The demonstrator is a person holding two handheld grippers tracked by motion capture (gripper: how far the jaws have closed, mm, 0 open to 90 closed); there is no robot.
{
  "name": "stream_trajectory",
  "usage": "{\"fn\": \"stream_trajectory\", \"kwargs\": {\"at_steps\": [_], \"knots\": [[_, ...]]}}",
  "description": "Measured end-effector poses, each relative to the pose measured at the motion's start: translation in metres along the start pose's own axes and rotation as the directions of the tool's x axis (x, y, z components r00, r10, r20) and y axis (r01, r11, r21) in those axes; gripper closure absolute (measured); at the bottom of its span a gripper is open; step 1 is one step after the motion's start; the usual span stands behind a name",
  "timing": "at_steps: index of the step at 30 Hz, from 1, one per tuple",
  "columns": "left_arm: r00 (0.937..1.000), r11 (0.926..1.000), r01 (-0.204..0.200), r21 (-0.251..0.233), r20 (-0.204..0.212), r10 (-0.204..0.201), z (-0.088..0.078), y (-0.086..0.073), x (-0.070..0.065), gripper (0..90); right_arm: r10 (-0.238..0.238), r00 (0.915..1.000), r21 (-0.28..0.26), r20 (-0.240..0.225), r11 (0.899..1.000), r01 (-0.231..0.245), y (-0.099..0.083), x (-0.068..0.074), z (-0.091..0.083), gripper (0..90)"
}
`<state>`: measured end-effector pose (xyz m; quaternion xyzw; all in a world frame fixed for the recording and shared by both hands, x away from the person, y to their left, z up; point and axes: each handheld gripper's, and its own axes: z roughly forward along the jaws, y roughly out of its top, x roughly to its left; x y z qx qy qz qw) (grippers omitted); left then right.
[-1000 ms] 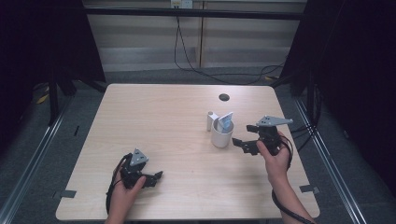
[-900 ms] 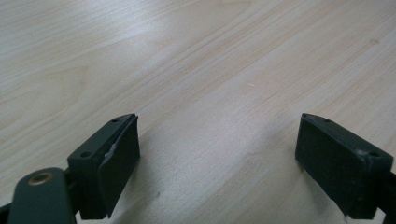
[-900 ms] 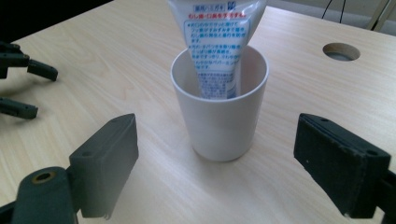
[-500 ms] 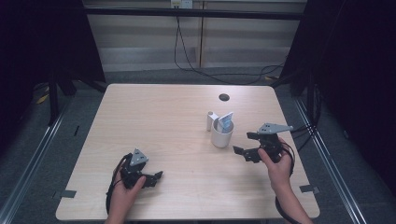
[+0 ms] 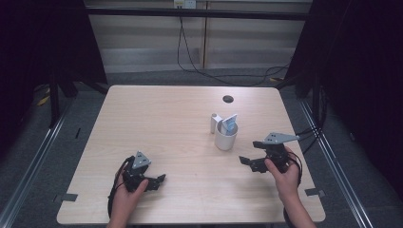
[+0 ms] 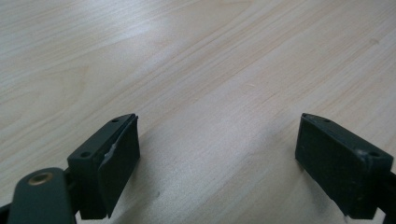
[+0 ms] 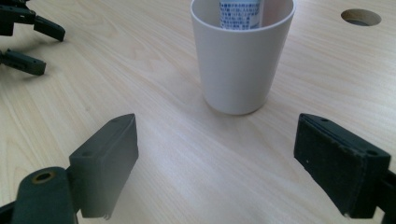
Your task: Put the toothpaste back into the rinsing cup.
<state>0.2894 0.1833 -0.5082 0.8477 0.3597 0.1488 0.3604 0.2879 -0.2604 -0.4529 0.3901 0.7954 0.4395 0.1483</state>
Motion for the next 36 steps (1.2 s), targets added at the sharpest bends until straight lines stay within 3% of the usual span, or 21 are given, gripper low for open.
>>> {"fn": "stream_trajectory", "kwargs": {"at_steps": [18,36], "knots": [[1.0,1.0,-0.001,0.0,0.0,0.001,0.0,0.0,0.0,13.7,0.021,0.9998,0.024,-0.003,0.999,-0.021,-0.028,0.0,-0.003,13.5],[1.0,1.0,0.0,0.0,0.001,0.0,0.0,0.0,0.0,13.7,0.01,0.9999,0.096,0.008,0.995,-0.011,-0.06,0.001,-0.003,13.5]]}}
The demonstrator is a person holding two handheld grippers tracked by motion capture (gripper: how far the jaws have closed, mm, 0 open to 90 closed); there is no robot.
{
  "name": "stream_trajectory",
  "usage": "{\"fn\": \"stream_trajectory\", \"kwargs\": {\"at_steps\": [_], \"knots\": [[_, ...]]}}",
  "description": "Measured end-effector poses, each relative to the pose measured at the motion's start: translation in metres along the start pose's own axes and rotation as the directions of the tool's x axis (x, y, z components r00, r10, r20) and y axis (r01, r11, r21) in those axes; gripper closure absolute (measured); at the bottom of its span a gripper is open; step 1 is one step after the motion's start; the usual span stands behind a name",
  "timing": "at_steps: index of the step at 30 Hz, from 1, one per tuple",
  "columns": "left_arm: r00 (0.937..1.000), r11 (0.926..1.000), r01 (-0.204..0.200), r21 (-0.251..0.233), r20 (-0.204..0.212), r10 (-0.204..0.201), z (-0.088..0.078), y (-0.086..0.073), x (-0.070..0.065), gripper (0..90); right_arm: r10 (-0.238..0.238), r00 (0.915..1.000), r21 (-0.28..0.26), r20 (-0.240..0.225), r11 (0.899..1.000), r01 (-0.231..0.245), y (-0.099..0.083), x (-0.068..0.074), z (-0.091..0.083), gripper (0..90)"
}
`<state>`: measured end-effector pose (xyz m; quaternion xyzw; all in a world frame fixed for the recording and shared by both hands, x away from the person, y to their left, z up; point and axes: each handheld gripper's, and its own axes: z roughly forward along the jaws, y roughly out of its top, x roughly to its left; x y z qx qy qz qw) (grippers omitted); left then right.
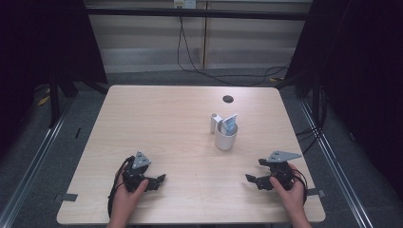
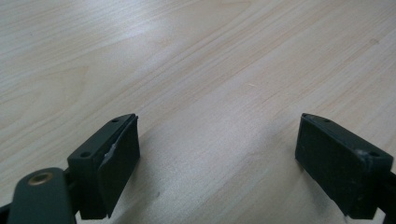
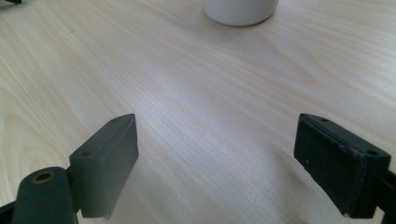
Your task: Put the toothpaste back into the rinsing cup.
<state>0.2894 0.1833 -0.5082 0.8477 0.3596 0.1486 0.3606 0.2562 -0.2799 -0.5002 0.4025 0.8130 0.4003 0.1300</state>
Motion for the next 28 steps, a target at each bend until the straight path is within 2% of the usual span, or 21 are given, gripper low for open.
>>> {"fn": "stream_trajectory", "kwargs": {"at_steps": [11,17,19,28], "knots": [[1.0,1.0,0.0,-0.001,-0.001,0.0,0.0,0.0,0.0,13.7,-0.011,0.9996,0.033,0.026,0.999,0.01,-0.012,-0.001,0.001,13.6],[1.0,1.0,0.0,0.0,0.0,0.0,0.0,0.0,0.0,13.7,-0.032,0.9986,0.046,0.043,0.998,0.03,-0.012,0.002,0.002,13.6],[1.0,1.0,0.0,-0.001,0.0,0.0,0.0,0.0,0.0,13.7,-0.057,0.9967,0.056,0.058,0.997,0.054,-0.012,0.004,0.003,13.3],[1.0,1.0,0.0,-0.001,0.0,0.0,0.0,0.0,0.0,13.7,-0.057,0.9966,0.059,0.061,0.997,0.053,-0.012,0.004,0.003,12.7]]}}
